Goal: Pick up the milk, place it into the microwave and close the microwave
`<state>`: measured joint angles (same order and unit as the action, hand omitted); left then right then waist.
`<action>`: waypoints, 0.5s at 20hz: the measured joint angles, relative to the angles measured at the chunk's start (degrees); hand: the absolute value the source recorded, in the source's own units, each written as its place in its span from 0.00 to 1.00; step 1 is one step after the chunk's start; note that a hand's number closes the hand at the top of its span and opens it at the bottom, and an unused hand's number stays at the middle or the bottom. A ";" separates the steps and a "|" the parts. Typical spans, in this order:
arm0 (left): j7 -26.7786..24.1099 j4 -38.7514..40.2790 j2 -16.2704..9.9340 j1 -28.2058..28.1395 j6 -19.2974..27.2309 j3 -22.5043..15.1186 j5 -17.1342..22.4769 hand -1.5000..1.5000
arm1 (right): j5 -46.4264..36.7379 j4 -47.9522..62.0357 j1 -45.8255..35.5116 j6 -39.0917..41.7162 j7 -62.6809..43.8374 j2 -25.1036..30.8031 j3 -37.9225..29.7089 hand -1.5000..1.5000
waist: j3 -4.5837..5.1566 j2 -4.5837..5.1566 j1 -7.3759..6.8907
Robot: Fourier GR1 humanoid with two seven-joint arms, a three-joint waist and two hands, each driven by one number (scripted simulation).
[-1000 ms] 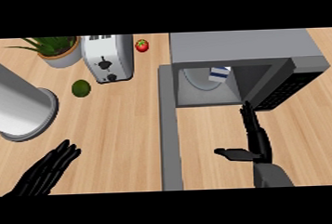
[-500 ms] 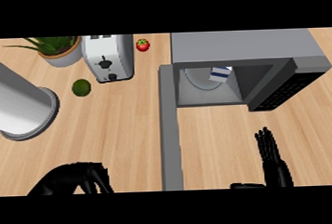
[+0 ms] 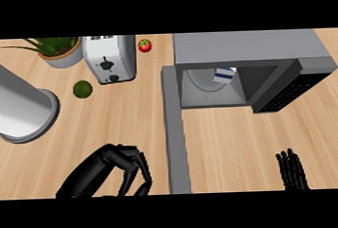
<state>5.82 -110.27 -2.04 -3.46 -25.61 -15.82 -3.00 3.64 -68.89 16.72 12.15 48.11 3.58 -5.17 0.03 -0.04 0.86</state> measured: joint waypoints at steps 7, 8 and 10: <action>0.11 9.83 1.53 6.85 3.24 -9.14 -4.20 1.00 | 1.54 -4.15 6.04 2.67 1.68 2.07 -0.49 0.00 | -0.01 0.02 -0.01; -1.51 11.80 1.66 7.73 4.05 -10.30 -5.19 1.00 | 1.93 -5.32 7.16 3.04 1.67 2.48 -0.51 0.00 | 0.00 0.02 0.01; -3.24 15.50 1.75 9.90 7.15 -13.90 -7.27 1.00 | 2.40 -7.69 8.58 3.34 1.14 2.97 -0.33 0.00 | 0.02 0.02 0.17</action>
<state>2.58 -94.77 -0.29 6.44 -18.47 -29.72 -10.26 6.04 -76.58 25.30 15.49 49.24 6.55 -5.50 0.04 -0.01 1.03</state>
